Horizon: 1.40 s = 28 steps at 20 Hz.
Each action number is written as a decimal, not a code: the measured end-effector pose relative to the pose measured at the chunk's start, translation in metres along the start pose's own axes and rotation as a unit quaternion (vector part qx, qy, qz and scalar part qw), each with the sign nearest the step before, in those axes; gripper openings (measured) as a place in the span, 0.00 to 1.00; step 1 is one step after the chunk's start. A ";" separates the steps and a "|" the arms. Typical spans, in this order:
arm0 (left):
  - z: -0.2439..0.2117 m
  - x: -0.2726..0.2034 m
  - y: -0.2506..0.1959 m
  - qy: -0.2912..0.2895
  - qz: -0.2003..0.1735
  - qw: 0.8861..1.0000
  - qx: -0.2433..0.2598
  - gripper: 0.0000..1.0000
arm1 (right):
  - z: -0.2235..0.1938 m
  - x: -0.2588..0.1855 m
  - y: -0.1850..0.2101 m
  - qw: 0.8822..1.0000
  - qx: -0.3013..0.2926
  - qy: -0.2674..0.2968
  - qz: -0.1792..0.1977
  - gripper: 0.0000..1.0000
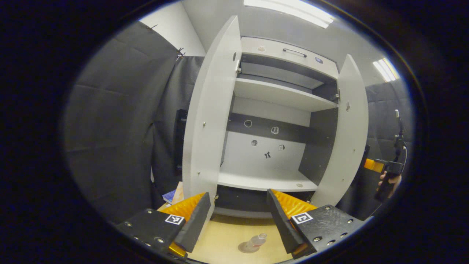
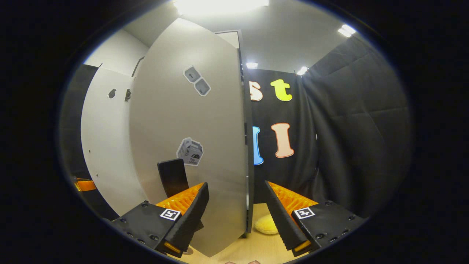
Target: Grasp the bottle in the cabinet with the left hand and place it on the coaster, then close the right door with the right hand and the left door with the left hand.
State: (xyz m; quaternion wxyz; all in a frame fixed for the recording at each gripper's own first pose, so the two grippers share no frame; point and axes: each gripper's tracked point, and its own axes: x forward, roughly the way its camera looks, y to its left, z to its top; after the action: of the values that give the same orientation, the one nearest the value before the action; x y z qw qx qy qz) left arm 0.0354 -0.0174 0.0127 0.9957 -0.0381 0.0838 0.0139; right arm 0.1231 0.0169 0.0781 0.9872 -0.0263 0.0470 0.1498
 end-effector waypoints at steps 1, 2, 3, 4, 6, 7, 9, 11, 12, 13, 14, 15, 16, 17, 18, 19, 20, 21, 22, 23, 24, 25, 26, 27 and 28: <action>0.001 -0.002 0.004 -0.003 -0.001 1.000 0.000 0.90 | 0.000 0.004 0.009 1.000 0.002 0.000 0.006 0.96; 0.003 -0.006 0.008 -0.007 -0.001 1.000 0.002 0.90 | -0.001 0.009 0.019 1.000 0.003 0.000 0.013 0.96; 0.006 -0.011 0.013 -0.011 -0.001 1.000 0.003 0.90 | -0.002 0.014 0.028 1.000 0.004 0.003 0.017 0.96; 0.007 -0.015 0.018 -0.013 0.000 1.000 0.005 0.90 | -0.006 0.016 0.038 1.000 0.007 0.009 0.025 0.96; 0.010 -0.023 0.030 -0.019 0.002 1.000 0.003 0.90 | -0.004 0.017 0.057 0.999 0.018 0.007 0.039 0.97; 0.011 -0.027 0.039 -0.023 0.006 1.000 0.001 0.90 | -0.003 0.017 0.062 0.999 0.018 0.004 0.041 0.97; 0.013 -0.036 0.059 -0.030 0.017 0.999 -0.003 0.90 | -0.010 0.014 0.063 0.999 0.009 0.006 0.038 0.97; 0.015 -0.038 0.087 -0.035 0.039 0.999 -0.002 0.90 | -0.017 0.014 0.065 0.999 0.004 0.012 0.035 0.97; 0.017 -0.037 0.103 -0.036 0.052 0.998 -0.003 0.90 | -0.021 0.011 0.065 0.999 0.005 0.015 0.032 0.97; 0.021 -0.037 0.118 -0.039 0.062 0.997 -0.005 0.90 | -0.024 0.009 0.064 0.999 0.007 0.018 0.029 0.97; 0.022 -0.036 0.129 -0.043 0.070 0.997 -0.007 0.90 | -0.028 0.007 0.062 0.999 0.010 0.021 0.025 0.97; 0.025 -0.034 0.140 -0.047 0.075 0.996 -0.008 0.90 | -0.030 0.005 0.061 0.999 0.014 0.023 0.021 0.97; 0.029 -0.032 0.150 -0.049 0.081 0.996 -0.004 0.90 | -0.032 0.003 0.059 0.999 0.016 0.025 0.016 0.97; 0.034 -0.030 0.161 -0.051 0.086 0.995 0.002 0.90 | -0.035 0.001 0.056 0.999 0.019 0.027 0.012 0.97; 0.039 -0.026 0.171 -0.052 0.091 0.994 0.011 0.90 | -0.038 -0.001 0.054 0.999 0.021 0.030 0.007 0.97; 0.046 -0.020 0.179 -0.052 0.095 0.994 0.021 0.90 | -0.040 -0.002 0.051 0.999 0.023 0.031 0.000 0.97; 0.053 -0.014 0.186 -0.055 0.093 0.994 0.029 0.90 | -0.042 -0.004 0.048 0.999 0.027 0.032 -0.007 0.97; 0.059 -0.006 0.189 -0.057 0.088 0.994 0.034 0.90 | -0.045 -0.007 0.045 0.999 0.030 0.034 -0.014 0.97; 0.066 0.002 0.190 -0.059 0.079 0.994 0.036 0.90 | -0.049 -0.010 0.042 0.999 0.034 0.036 -0.022 0.97; 0.071 0.009 0.190 -0.062 0.070 0.995 0.037 0.90 | -0.052 -0.013 0.038 0.998 0.038 0.038 -0.029 0.97; 0.078 0.017 0.189 -0.066 0.058 0.995 0.037 0.90 | -0.055 -0.016 0.035 0.998 0.041 0.037 -0.036 0.97; 0.084 0.026 0.189 -0.070 0.047 0.996 0.039 0.90 | -0.058 -0.020 0.030 0.997 0.043 0.037 -0.045 0.97; 0.088 0.036 0.192 -0.072 0.041 0.996 0.044 0.90 | -0.062 -0.023 0.026 0.997 0.047 0.040 -0.054 0.97; 0.092 0.045 0.195 -0.074 0.039 0.995 0.048 0.90 | -0.066 -0.027 0.022 0.996 0.051 0.043 -0.062 0.97; 0.098 0.054 0.196 -0.076 0.035 0.995 0.053 0.90 | -0.068 -0.032 0.018 0.995 0.054 0.043 -0.071 0.97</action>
State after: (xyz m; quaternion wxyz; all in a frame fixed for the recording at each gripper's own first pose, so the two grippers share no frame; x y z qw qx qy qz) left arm 0.0984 0.1869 0.0854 0.9987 0.0184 0.0100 0.0467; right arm 0.0820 0.0204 0.0131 0.9924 0.0178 0.0952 0.0753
